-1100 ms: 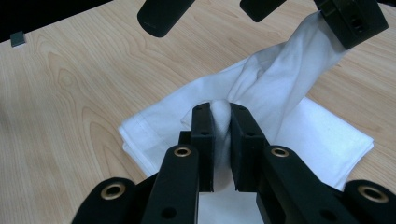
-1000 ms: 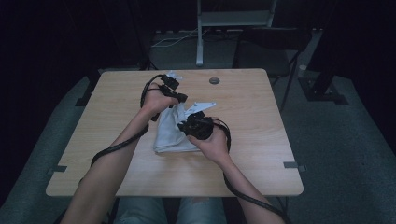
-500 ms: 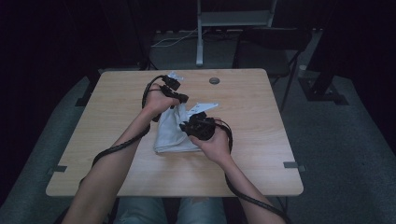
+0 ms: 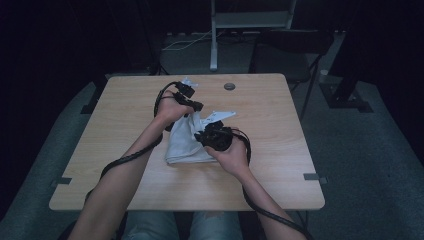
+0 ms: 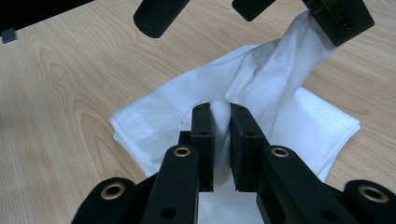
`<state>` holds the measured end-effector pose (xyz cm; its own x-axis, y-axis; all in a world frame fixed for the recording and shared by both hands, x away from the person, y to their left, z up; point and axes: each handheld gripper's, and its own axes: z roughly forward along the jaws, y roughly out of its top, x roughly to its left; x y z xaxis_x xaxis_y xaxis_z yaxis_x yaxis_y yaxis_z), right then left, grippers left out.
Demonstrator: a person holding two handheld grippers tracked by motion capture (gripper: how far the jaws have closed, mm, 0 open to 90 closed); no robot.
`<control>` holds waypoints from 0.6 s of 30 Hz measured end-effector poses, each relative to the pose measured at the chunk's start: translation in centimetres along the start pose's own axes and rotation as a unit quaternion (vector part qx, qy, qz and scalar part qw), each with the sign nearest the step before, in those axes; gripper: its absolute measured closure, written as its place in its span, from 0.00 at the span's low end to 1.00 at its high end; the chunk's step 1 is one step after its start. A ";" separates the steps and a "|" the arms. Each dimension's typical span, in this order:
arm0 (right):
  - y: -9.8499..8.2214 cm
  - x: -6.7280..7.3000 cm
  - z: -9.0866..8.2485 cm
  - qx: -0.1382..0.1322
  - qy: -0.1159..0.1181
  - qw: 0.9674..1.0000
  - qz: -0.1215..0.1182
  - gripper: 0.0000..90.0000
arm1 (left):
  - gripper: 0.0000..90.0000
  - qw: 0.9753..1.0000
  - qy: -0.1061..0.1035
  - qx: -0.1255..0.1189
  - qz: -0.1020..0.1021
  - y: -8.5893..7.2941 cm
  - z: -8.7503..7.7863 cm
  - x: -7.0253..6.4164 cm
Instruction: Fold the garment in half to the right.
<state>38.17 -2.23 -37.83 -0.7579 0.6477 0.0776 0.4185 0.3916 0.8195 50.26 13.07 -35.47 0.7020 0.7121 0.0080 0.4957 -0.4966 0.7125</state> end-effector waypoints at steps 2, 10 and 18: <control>0.0 0.0 0.0 0.000 0.000 1.000 -0.001 0.91 | 0.95 1.000 -0.001 -0.001 0.000 0.0 0.1 -0.1; -0.2 0.0 -0.1 0.002 -0.001 1.000 -0.003 0.91 | 0.95 1.000 -0.002 -0.001 0.002 0.0 0.1 -0.2; -0.5 0.0 0.0 0.005 -0.002 1.000 -0.002 0.91 | 0.95 1.000 -0.004 0.000 0.002 -0.1 0.3 -0.3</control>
<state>37.98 -2.43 -38.23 -0.7576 0.6487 0.0724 0.4212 0.4010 0.8135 50.22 12.76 -35.75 0.7076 0.7066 0.0052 0.4933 -0.4992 0.7124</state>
